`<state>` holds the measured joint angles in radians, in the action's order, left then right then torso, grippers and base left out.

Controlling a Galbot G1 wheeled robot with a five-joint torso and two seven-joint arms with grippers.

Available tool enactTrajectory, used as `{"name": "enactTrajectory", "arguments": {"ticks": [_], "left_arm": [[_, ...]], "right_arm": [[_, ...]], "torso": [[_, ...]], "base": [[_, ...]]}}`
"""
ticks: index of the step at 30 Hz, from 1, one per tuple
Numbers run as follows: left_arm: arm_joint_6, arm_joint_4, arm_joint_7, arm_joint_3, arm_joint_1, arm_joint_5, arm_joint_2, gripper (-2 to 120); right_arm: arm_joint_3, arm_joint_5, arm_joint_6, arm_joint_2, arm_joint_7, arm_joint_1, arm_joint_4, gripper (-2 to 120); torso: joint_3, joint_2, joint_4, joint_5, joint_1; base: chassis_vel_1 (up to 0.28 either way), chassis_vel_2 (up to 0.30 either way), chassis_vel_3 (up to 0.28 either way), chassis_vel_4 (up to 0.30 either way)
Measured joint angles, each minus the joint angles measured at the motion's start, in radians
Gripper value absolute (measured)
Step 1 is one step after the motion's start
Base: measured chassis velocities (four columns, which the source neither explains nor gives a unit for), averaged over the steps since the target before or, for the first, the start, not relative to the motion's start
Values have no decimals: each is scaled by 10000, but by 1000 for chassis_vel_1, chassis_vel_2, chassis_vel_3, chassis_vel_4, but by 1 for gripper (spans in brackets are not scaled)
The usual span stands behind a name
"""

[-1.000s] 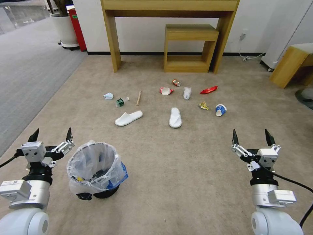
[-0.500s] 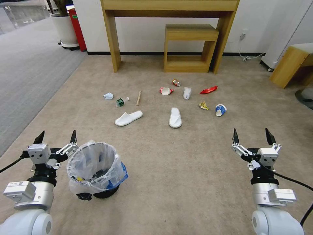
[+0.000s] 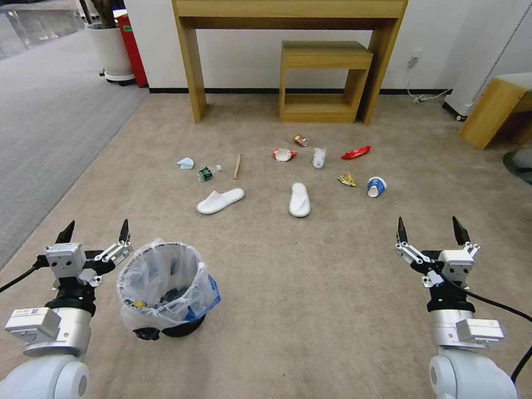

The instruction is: Pick up the trash bin and place the garbage on the floor into it.

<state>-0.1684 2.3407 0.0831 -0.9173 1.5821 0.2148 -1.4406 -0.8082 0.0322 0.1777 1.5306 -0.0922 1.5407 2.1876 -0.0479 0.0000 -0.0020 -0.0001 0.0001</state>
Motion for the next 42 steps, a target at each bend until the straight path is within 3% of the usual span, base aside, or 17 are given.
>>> {"name": "enactTrajectory", "arguments": {"ticks": [27,42], "left_arm": [[13,-223,103,30,-33,-8,108,100],[26,-430,163,66,-99,-48,224,100]], "right_arm": [[56,17,129,182,-56,-14,-51,100],[85,-4,107,202,-25,-108,-148,100]], "torso": [[1,0,0,1,0],[-3,-1,0,0,2]], "base": [[9,23,-4,-27],[-207,195,191,-190]]}}
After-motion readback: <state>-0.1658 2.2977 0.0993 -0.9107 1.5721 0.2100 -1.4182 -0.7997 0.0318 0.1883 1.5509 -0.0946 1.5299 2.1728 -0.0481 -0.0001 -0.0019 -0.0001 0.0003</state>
